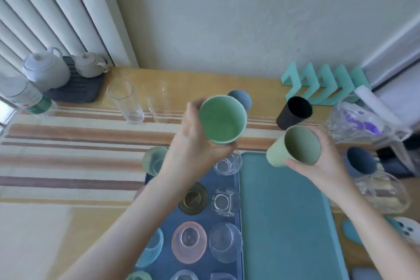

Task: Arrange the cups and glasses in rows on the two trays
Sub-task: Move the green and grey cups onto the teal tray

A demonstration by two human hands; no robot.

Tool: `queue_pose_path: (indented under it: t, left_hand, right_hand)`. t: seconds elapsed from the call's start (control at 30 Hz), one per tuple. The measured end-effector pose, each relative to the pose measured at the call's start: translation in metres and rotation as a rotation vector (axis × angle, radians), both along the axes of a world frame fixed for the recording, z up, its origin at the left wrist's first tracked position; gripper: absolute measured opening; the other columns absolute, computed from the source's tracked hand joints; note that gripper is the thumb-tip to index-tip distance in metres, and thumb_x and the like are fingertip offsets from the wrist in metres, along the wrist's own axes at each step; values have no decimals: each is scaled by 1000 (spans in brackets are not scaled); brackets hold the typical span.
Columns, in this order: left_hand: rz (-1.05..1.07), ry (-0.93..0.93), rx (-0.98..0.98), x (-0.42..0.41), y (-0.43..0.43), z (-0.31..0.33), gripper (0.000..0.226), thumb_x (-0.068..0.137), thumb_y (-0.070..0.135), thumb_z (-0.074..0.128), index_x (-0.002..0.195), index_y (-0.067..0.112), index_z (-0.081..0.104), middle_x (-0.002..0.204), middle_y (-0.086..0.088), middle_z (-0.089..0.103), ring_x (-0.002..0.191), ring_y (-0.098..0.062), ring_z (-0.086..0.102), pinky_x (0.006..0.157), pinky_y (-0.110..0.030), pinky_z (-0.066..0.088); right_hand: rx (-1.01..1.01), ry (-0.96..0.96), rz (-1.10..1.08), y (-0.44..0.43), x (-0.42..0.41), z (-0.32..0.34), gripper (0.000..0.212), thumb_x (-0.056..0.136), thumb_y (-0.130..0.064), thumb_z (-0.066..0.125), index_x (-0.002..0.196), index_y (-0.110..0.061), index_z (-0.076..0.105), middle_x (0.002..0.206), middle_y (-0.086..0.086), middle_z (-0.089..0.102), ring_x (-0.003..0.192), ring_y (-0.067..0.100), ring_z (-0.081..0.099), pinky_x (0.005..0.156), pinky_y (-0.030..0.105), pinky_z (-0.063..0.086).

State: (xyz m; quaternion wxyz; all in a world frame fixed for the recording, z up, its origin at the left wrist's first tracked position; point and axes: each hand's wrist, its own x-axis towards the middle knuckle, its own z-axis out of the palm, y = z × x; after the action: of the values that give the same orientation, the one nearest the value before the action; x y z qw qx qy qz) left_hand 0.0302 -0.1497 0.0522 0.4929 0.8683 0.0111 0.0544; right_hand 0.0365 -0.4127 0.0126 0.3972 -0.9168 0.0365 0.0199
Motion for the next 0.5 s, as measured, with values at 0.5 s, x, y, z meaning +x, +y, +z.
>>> queue_pose_path:
  t: [0.5]
  left_hand:
    - [-318,261,505,31,-135,-132,82,64,24,76,130,10,30,123,-8,43,113,-26,44,97,-32,36]
  right_hand:
    - [-110,111,-22,-46,-5,-85,89,67,-16,79,138,-15,26,135,8,30,126,22,32,91,24,27]
